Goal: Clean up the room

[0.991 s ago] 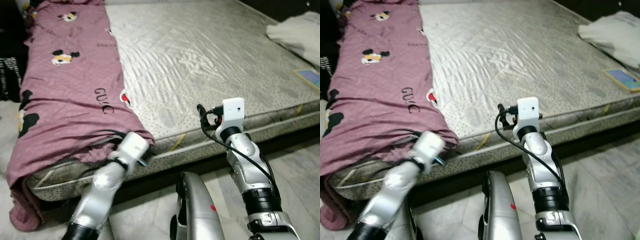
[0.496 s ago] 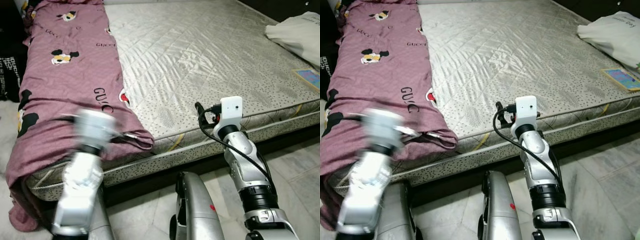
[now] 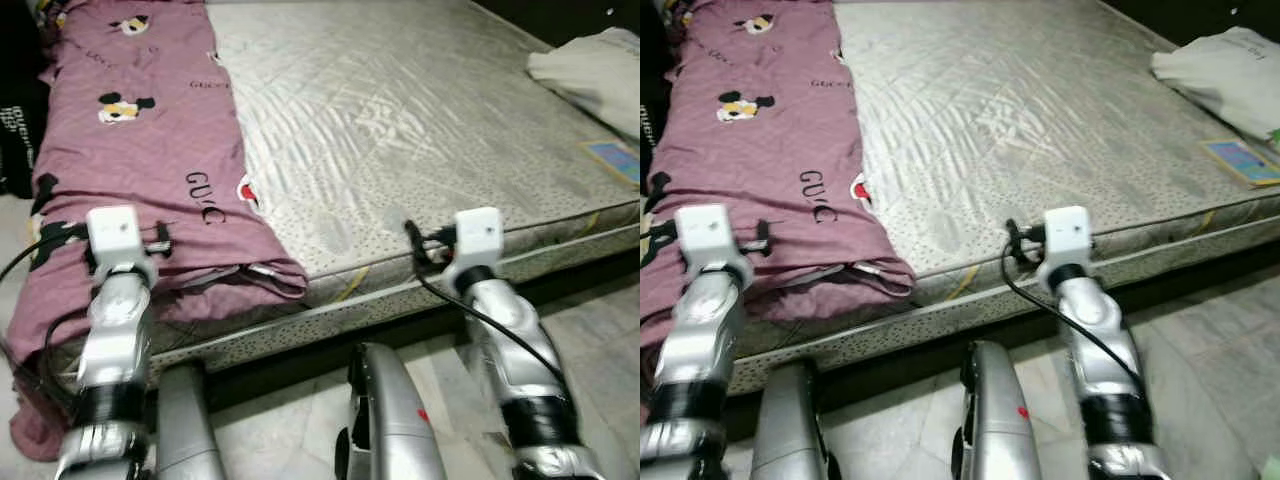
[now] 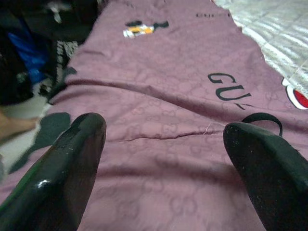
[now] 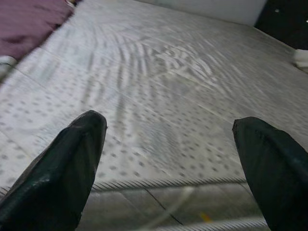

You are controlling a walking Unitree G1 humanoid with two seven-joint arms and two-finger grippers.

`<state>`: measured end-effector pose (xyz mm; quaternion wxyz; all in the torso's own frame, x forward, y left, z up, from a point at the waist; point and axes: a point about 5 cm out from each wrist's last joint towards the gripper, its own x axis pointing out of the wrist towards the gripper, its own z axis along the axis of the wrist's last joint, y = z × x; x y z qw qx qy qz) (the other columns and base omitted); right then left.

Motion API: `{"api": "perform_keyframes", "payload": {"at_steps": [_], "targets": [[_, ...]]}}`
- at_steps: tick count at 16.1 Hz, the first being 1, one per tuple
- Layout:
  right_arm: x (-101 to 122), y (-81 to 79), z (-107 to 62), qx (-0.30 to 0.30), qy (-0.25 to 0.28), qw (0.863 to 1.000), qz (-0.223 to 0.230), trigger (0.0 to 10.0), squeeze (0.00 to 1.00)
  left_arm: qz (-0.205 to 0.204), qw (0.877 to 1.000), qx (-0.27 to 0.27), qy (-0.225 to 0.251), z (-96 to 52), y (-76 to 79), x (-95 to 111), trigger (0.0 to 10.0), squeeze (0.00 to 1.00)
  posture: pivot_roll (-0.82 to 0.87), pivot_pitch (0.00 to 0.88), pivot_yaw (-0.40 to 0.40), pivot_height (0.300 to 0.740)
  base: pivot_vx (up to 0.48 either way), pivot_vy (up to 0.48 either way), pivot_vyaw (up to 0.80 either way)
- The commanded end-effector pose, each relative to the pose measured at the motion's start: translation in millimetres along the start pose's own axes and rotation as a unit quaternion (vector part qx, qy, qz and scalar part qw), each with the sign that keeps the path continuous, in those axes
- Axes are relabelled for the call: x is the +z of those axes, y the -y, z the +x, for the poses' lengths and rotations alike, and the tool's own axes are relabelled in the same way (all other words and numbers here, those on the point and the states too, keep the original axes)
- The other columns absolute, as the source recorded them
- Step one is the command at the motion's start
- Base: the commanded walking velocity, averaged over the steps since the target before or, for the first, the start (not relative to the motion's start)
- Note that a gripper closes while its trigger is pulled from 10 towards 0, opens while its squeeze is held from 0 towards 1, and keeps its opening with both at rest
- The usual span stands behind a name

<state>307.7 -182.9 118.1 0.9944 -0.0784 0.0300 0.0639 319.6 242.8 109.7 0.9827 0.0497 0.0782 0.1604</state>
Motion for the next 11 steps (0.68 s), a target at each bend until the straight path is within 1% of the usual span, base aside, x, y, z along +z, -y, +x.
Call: {"api": "perform_keyframes", "payload": {"at_steps": [1, 2, 3, 5, 6, 7, 8, 10, 11], "targets": [[1, 7.5, -4.6, -0.008, -0.004, 1.0, -0.008, 10.0, 0.0, -0.005, 1.0, -0.005, -0.016, 7.4, 2.5, -4, 10.0, 0.0, -0.23, 0.061, -0.097, 0.504, 0.0, 0.0, 0.0], [1, 8.2, -6.0, -0.009, -0.005, 1.0, -0.009, 10.0, 0.0, -0.006, 1.0, -0.009, -0.023, 10.3, 5.1, -6, 10.0, 0.0, -0.24, 0.065, -0.096, 0.504, 0.0, 0.0, 0.0], [2, 8.7, -9.8, -0.009, -0.007, 1.0, -0.01, 10.0, 0.0, -0.008, 0.998, -0.035, -0.05, 15.4, 16.9, -14, 10.0, 0.0, -0.25, 0.07, -0.098, 0.504, 0.0, 0.0, 0.0], [2, 8.6, -12.5, -0.007, -0.01, 1.0, -0.012, 10.0, 0.0, 0.025, 0.991, -0.094, -0.092, 12.7, 39.0, -29, 10.0, 0.0, -0.26, 0.07, -0.099, 0.504, 0.0, 0.0, 0.0], [3, 9.0, -13.2, -0.007, -0.011, 1.0, -0.013, 10.0, 0.0, 0.034, 0.984, -0.134, -0.108, 7.4, 54.0, -38, 10.0, 0.0, -0.26, 0.07, -0.099, 0.504, 0.0, 0.0, 0.0], [4, 9.6, -13.3, -0.008, -0.012, 1.0, -0.013, 10.0, 0.0, 0.056, 0.974, -0.179, -0.124, -0.6, 69.3, -49, 10.0, 0.0, -0.26, 0.069, -0.099, 0.504, 0.0, 0.0, 0.0], [4, 9.5, -12.6, -0.007, -0.012, 1.0, -0.014, 10.0, 0.0, 0.068, 0.966, -0.21, -0.132, -8.8, 80.2, -57, 10.0, 0.0, -0.26, 0.067, -0.098, 0.504, 0.0, 0.0, 0.0], [4, 8.5, -11.3, -0.007, -0.013, 1.0, -0.013, 10.0, 0.0, 0.113, 0.945, -0.274, -0.141, -24.2, 97.6, -71, 10.0, 0.0, -0.25, 0.064, -0.096, 0.504, 0.0, 0.0, 0.0], [4, 6.2, -10.5, -0.005, -0.014, 1.0, -0.011, 10.0, 0.0, 0.145, 0.933, -0.3, -0.135, -28.2, 102.4, -75, 10.0, 0.0, -0.24, 0.06, -0.094, 0.504, 0.0, 0.0, 0.0]]}}
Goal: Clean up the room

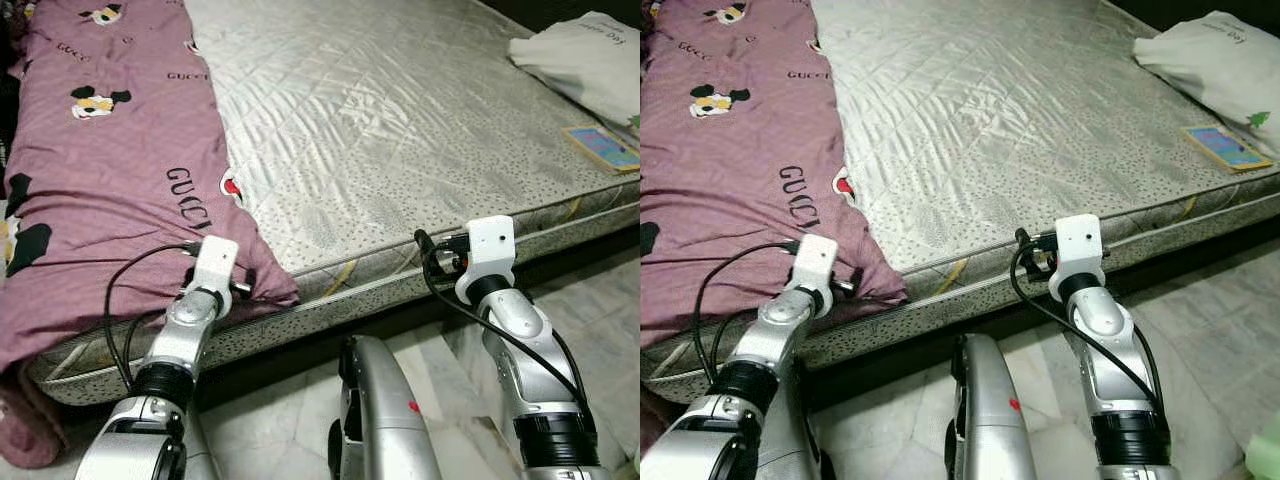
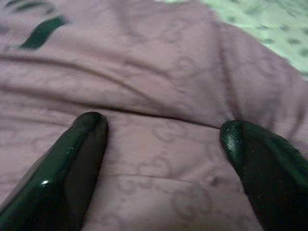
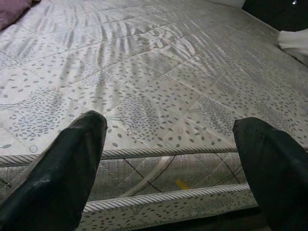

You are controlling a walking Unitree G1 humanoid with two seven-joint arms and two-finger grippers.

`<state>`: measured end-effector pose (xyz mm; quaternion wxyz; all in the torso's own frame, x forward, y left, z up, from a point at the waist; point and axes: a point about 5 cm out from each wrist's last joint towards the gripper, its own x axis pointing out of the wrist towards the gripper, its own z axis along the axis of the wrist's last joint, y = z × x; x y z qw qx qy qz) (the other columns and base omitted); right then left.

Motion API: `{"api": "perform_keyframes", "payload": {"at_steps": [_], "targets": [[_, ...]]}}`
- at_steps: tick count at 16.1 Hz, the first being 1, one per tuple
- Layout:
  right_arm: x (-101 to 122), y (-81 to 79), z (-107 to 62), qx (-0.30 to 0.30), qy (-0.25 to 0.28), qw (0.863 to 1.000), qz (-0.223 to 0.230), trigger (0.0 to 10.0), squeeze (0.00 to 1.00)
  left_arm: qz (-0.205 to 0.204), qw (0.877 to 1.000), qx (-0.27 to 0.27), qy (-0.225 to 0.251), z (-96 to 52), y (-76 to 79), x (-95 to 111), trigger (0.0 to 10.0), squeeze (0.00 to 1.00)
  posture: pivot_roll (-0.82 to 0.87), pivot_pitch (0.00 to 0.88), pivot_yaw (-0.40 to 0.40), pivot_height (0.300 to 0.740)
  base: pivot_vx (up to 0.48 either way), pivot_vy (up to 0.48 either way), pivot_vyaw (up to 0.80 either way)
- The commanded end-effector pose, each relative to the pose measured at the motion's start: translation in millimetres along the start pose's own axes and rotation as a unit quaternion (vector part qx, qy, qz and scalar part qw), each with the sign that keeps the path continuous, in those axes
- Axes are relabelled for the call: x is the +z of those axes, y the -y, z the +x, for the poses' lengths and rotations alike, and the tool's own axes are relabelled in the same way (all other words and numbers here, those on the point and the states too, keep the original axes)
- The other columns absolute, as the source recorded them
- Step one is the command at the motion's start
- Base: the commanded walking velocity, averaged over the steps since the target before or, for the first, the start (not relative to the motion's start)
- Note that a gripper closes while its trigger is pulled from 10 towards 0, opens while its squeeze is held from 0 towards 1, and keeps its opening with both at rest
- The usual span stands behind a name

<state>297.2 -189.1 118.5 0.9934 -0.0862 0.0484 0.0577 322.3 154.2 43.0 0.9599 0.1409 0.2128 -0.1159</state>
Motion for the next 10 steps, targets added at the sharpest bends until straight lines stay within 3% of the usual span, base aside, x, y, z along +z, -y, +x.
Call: {"api": "perform_keyframes", "payload": {"at_steps": [1, 3, 4, 7, 8, 10], "targets": [[5, -1.0, 1.5, 0.002, 0.005, 1.0, -0.002, 10.0, 0.0, 0.04, 0.998, -0.052, -0.024, -0.7, 19.4, -13, 10.0, 0.0, -0.24, 0.056, -0.093, 0.504, 0.0, 0.0, 0.0], [7, -3.8, 4.4, 0.003, 0.008, 1.0, 0.002, 10.0, 0.0, 0.066, 0.996, -0.062, -0.019, -3.7, 19.9, -11, 10.0, 0.0, -0.23, 0.05, -0.088, 0.504, 0.0, 0.0, 0.0], [8, -4.7, 6.6, 0.002, 0.01, 1.0, 0.005, 10.0, 0.0, 0.1, 0.993, -0.063, -0.007, -8.2, 20.3, -10, 10.0, 0.0, -0.22, 0.047, -0.086, 0.504, 0.0, 0.0, 0.0], [9, -7.9, 10.5, 0.001, 0.014, 1.0, 0.011, 10.0, 0.0, 0.076, 0.991, 0.043, 0.104, -17.6, 6.4, 18, 10.0, 0.0, -0.2, 0.037, -0.079, 0.504, 0.0, 0.0, 0.0], [10, -10.8, 12.9, 0.002, 0.018, 1.0, 0.016, 10.0, 0.0, 0.072, 0.978, 0.084, 0.175, -29.2, 2.6, 37, 10.0, 0.0, -0.19, 0.031, -0.076, 0.504, 0.0, 0.0, 0.0], [12, -13.8, 17.1, 0.001, 0.025, 0.999, 0.022, 10.0, 0.0, 0.071, 0.965, 0.103, 0.23, -46.1, 5.1, 55, 10.0, 0.0, -0.18, 0.02, -0.07, 0.504, 0.0, 0.0, 0.0]]}}
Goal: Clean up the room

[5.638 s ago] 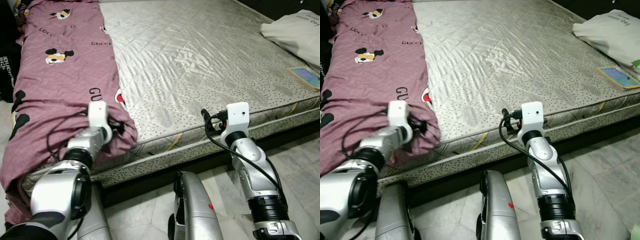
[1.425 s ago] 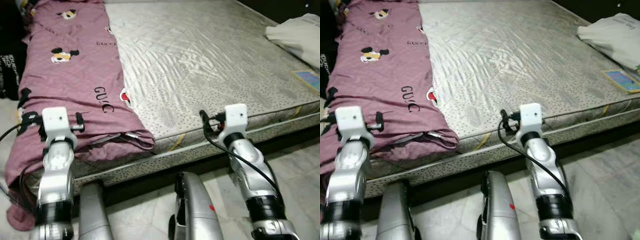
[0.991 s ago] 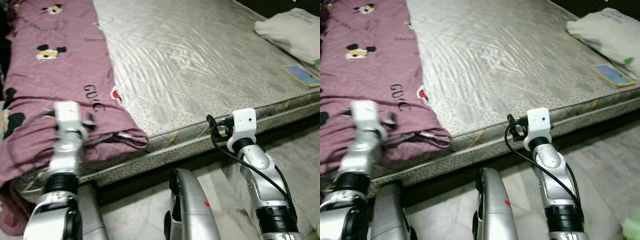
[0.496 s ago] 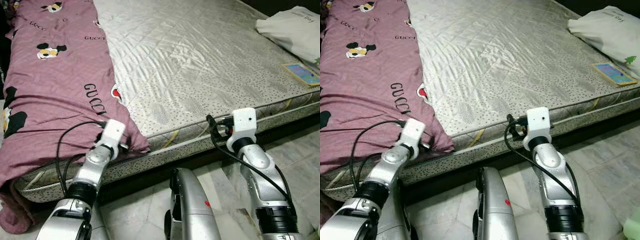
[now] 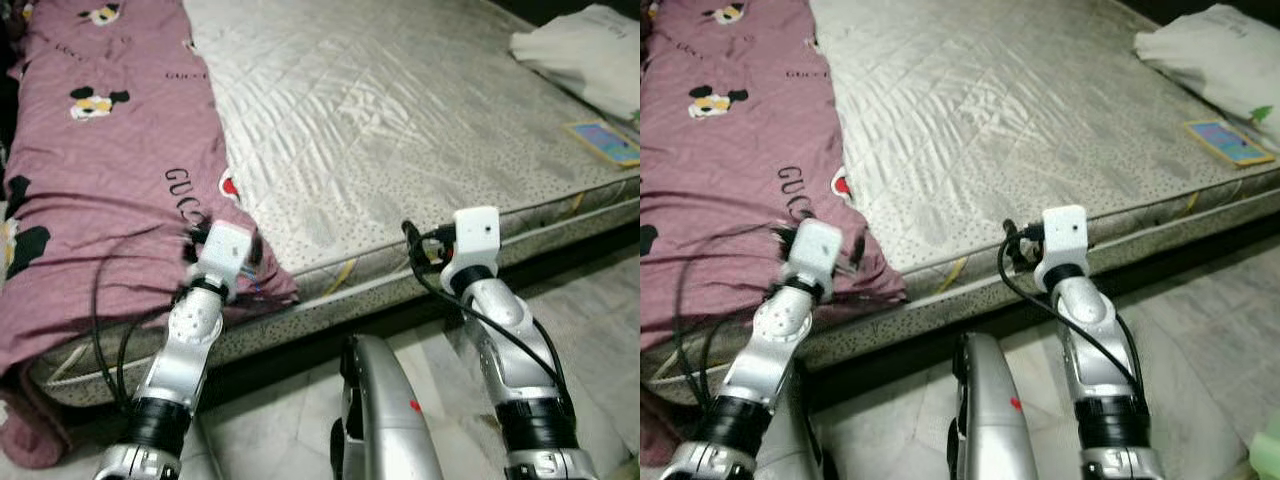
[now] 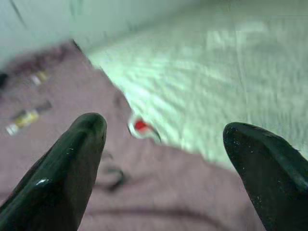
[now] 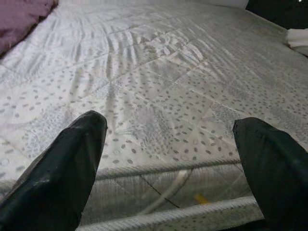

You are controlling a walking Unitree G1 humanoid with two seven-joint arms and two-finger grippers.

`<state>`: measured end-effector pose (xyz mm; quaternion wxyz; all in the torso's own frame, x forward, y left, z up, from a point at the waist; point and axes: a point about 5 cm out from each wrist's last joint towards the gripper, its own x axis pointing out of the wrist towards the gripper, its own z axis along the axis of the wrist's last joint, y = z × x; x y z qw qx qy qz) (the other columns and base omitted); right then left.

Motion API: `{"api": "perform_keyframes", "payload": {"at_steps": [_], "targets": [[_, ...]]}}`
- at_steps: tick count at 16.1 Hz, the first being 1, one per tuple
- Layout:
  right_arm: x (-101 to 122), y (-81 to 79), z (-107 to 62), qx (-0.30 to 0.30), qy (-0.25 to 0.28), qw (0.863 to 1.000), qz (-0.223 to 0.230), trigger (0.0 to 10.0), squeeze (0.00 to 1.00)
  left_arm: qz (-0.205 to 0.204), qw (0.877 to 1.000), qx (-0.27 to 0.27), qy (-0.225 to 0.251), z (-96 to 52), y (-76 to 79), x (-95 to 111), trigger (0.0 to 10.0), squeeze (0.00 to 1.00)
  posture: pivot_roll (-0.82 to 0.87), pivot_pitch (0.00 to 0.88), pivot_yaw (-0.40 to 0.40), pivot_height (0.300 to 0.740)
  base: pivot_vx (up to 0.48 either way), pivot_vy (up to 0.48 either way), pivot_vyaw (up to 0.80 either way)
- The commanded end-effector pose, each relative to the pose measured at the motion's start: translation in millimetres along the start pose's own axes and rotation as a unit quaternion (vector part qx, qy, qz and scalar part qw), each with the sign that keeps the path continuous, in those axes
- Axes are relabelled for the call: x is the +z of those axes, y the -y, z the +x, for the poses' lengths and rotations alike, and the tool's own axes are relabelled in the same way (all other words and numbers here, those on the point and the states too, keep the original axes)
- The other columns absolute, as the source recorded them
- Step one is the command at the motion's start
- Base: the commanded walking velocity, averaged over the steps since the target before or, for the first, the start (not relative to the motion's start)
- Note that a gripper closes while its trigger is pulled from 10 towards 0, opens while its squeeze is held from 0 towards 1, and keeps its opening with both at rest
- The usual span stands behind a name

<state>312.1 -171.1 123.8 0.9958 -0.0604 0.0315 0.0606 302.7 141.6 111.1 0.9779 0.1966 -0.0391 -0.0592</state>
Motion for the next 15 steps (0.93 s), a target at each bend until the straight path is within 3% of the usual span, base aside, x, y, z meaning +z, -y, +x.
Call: {"api": "perform_keyframes", "payload": {"at_steps": [1, 4, 6, 8, 15], "targets": [[3, -0.6, 4.0, -0.003, 0.01, 1.0, 0.001, 10.0, 0.0, -0.004, 1.0, 0.008, 0.016, -6.5, 0.3, 7, 10.0, 0.0, -0.16, 0.01, -0.063, 0.504, 0.0, 0.0, 0.0], [5, -6.4, 10.7, -0.003, 0.019, 1.0, 0.015, 10.0, 0.0, -0.037, 0.995, 0.072, 0.051, -24.7, -14.1, 22, 10.0, 0.0, -0.13, 0.0, -0.054, 0.504, 0.0, 0.0, 0.0], [5, -12.1, 15.0, -0.007, 0.025, 0.999, 0.03, 10.0, 0.0, -0.055, 0.986, 0.152, 0.03, -41.9, -37.3, 12, 10.0, 0.0, -0.11, 0.0, -0.038, 0.504, 0.0, 0.0, 0.0], [5, -15.2, 16.2, -0.009, 0.031, 0.999, 0.043, 10.0, 0.0, -0.052, 0.98, 0.193, 0.018, -49.4, -50.1, 7, 10.0, 0.0, -0.1, 0.0, -0.028, 0.504, 0.0, 0.0, 0.0], [18, -31.8, 27.7, -0.013, 0.079, 0.992, 0.096, 10.0, 0.0, -0.042, 0.977, 0.209, 0.003, -51.8, -60.0, -2, 10.0, 0.0, -0.08, 0.0, 0.023, 0.513, 0.0, 0.0, 0.0]]}}
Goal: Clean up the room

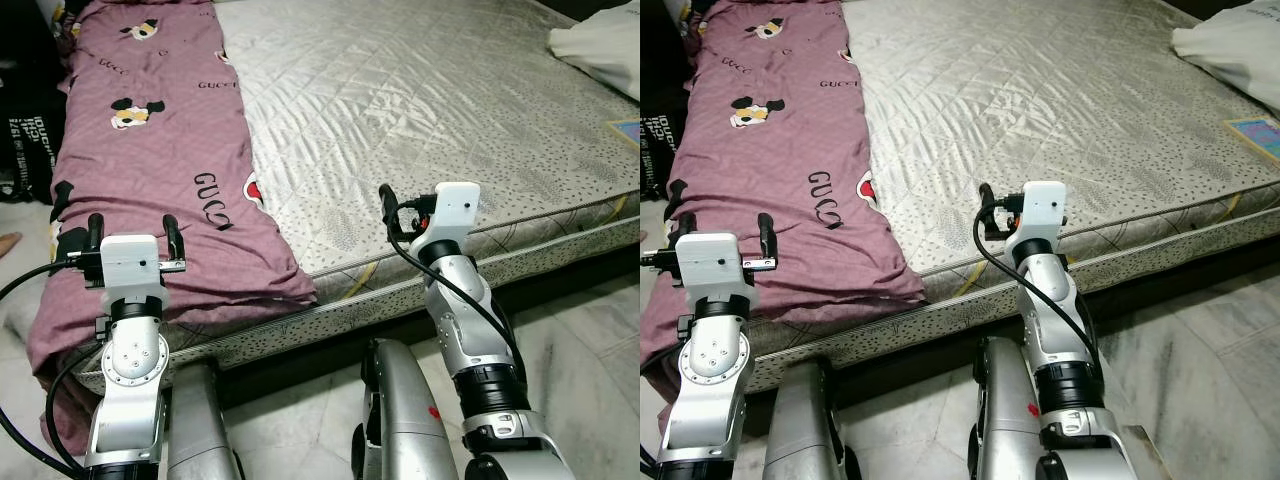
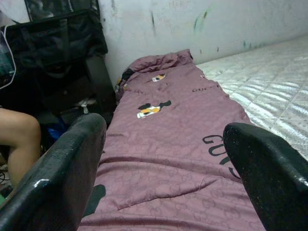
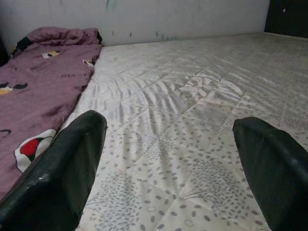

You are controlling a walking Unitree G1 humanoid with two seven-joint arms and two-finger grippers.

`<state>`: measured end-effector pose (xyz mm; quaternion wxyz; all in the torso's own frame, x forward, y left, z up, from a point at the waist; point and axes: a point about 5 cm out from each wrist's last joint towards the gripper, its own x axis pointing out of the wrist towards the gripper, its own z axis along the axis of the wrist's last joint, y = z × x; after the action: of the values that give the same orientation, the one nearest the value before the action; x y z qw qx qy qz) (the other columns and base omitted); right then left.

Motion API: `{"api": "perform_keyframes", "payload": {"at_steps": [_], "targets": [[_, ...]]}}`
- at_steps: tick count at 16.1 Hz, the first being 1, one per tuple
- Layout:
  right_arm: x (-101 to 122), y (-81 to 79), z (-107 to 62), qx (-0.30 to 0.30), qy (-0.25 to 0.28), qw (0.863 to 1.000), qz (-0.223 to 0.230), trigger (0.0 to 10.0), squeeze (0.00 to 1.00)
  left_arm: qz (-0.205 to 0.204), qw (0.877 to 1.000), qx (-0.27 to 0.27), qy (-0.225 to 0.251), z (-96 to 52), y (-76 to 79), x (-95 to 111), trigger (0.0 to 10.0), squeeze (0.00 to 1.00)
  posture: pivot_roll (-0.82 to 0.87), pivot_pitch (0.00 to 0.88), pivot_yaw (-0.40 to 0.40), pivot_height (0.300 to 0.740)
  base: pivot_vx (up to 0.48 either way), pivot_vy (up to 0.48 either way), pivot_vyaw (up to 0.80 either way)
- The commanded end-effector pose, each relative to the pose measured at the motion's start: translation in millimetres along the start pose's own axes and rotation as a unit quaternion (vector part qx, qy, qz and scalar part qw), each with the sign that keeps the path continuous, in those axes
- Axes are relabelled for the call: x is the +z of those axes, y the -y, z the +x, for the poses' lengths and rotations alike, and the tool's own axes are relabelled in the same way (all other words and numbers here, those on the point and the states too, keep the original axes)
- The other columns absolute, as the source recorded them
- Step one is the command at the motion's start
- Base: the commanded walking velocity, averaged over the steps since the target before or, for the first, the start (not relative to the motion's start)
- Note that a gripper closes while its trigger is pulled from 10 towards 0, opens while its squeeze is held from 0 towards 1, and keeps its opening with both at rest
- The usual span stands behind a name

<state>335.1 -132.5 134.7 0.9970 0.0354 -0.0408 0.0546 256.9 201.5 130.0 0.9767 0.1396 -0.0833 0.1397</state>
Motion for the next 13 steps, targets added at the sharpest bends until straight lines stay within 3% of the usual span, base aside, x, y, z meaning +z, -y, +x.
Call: {"api": "perform_keyframes", "payload": {"at_steps": [1, 6, 9, 13], "targets": [[2, -0.5, 3.9, -0.006, 0.006, 1.0, 0.01, 10.0, 0.0, 0.007, 1.0, -0.001, -0.002, 4.2, -1.2, -2, 10.0, 0.0, -0.08, 0.0, 0.024, 0.523, 0.0, 0.0, 0.0], [5, -4.3, 12.7, 0.0, 0.017, 1.0, 0.013, 10.0, 0.0, 0.0, 1.0, 0.003, -0.005, 13.9, 0.1, -5, 10.0, 0.0, -0.07, 0.0, 0.029, 0.58, 0.0, 0.0, 0.0], [7, -2.9, 16.7, -0.001, 0.023, 1.0, 0.013, 10.0, 0.0, -0.02, 1.0, -0.006, 0.014, 26.3, 3.7, 6, 10.0, 0.0, -0.07, 0.0, 0.023, 0.619, 0.0, 0.0, 0.0], [11, -4.1, 21.6, -0.001, 0.034, 0.999, 0.013, 10.0, 0.0, -0.005, 1.0, -0.011, 0.021, 31.7, 11.1, 7, 10.0, 0.0, -0.08, 0.0, 0.024, 0.667, 0.0, 0.0, 0.0]]}}
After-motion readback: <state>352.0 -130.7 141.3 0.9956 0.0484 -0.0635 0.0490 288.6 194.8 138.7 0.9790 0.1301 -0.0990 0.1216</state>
